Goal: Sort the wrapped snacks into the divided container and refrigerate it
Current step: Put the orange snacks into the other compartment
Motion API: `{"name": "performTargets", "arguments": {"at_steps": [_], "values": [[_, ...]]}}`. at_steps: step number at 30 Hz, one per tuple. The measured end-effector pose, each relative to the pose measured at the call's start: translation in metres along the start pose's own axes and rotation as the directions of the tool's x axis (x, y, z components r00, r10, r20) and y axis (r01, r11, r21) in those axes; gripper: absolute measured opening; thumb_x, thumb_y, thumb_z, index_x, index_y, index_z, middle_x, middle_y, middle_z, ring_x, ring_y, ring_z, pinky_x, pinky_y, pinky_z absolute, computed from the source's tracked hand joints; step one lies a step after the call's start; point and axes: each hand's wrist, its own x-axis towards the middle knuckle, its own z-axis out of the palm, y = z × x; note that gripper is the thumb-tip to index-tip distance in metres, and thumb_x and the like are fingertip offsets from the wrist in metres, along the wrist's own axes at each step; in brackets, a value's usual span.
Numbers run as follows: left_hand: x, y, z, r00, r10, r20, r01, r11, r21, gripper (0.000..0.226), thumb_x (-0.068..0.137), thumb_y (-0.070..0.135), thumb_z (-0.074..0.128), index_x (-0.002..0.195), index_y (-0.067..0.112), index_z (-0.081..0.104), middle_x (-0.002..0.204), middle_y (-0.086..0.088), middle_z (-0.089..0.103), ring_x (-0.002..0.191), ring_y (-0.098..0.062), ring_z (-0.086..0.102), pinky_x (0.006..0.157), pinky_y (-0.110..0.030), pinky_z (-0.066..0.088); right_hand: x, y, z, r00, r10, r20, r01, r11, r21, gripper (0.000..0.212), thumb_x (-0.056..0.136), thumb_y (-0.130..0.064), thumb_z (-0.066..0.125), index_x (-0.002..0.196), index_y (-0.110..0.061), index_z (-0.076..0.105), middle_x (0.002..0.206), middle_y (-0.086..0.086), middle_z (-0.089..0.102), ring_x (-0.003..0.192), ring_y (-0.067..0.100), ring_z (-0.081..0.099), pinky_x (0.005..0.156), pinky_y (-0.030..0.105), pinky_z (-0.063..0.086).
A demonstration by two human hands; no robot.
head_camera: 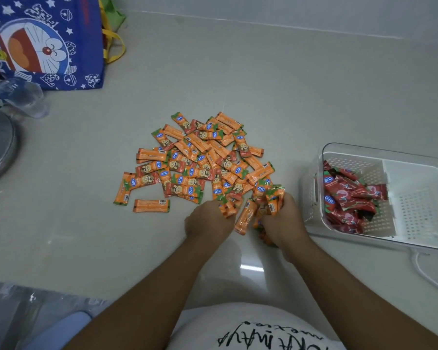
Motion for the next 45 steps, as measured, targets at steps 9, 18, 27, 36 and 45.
{"name": "performTargets", "arguments": {"at_steps": [9, 18, 27, 36, 45], "values": [[-0.019, -0.040, -0.022, 0.999, 0.032, -0.041, -0.043, 0.953, -0.301, 0.014, 0.091, 0.042, 0.062, 0.087, 0.029, 0.057, 0.075, 0.007, 0.064, 0.071, -0.010, 0.062, 0.061, -0.033, 0.051, -0.012, -0.001, 0.033, 0.991, -0.106, 0.085, 0.119, 0.980, -0.160, 0.056, 0.068, -0.021, 0.086, 0.115, -0.020, 0.057, 0.114, 0.002, 0.063, 0.100, 0.019, 0.063, 0.084, 0.034, 0.055], [0.031, 0.026, -0.021, 0.987, 0.140, -0.076, -0.154, 0.966, -0.207, 0.051, 0.078, 0.056, 0.076, 0.108, 0.018, 0.061, 0.102, -0.005, 0.069, 0.099, -0.028, 0.064, 0.083, -0.042, 0.055, -0.014, 0.001, 0.015, 1.000, 0.011, -0.028, -0.010, 0.999, 0.048, 0.040, 0.071, -0.011, 0.073, 0.097, -0.035, 0.053, 0.076, -0.019, 0.068, 0.063, -0.008, 0.062, 0.040, 0.008, 0.040], [0.043, 0.028, -0.009, 0.977, 0.186, -0.109, -0.163, 0.969, 0.187, 0.031, 0.078, 0.048, 0.073, 0.090, 0.020, 0.067, 0.090, -0.004, 0.071, 0.088, -0.031, 0.069, 0.064, -0.031, 0.044, 0.026, -0.013, 0.005, 0.986, 0.074, -0.149, -0.057, 0.992, 0.116, 0.035, 0.075, -0.017, 0.076, 0.098, -0.031, 0.053, 0.095, -0.004, 0.068, 0.074, 0.010, 0.067, 0.056, 0.030, 0.053], [0.015, -0.012, -0.019, 0.992, 0.113, -0.049, -0.117, 0.988, -0.097, 0.027, 0.082, 0.044, 0.065, 0.074, 0.021, 0.054, 0.071, 0.005, 0.057, 0.070, -0.021, 0.059, 0.058, -0.032, 0.047, 0.034, -0.011, 0.021, 0.990, -0.106, -0.093, 0.082, 0.968, -0.238, 0.070, 0.057, -0.028, 0.091, 0.106, -0.029, 0.041, 0.112, 0.000, 0.046, 0.090, 0.017, 0.054, 0.066, 0.028, 0.046], [0.005, -0.013, -0.028, 0.994, 0.070, -0.086, -0.092, 0.956, -0.280, 0.028, 0.085, 0.032, 0.068, 0.069, 0.012, 0.056, 0.064, -0.005, 0.058, 0.062, -0.025, 0.058, 0.058, -0.044, 0.052, 0.031, -0.016, 0.018, 0.999, -0.029, -0.027, 0.017, 0.929, -0.368, 0.044, 0.065, -0.042, 0.083, 0.099, -0.023, 0.063, 0.087, -0.001, 0.070, 0.082, 0.022, 0.067, 0.072, 0.035, 0.058]]}}
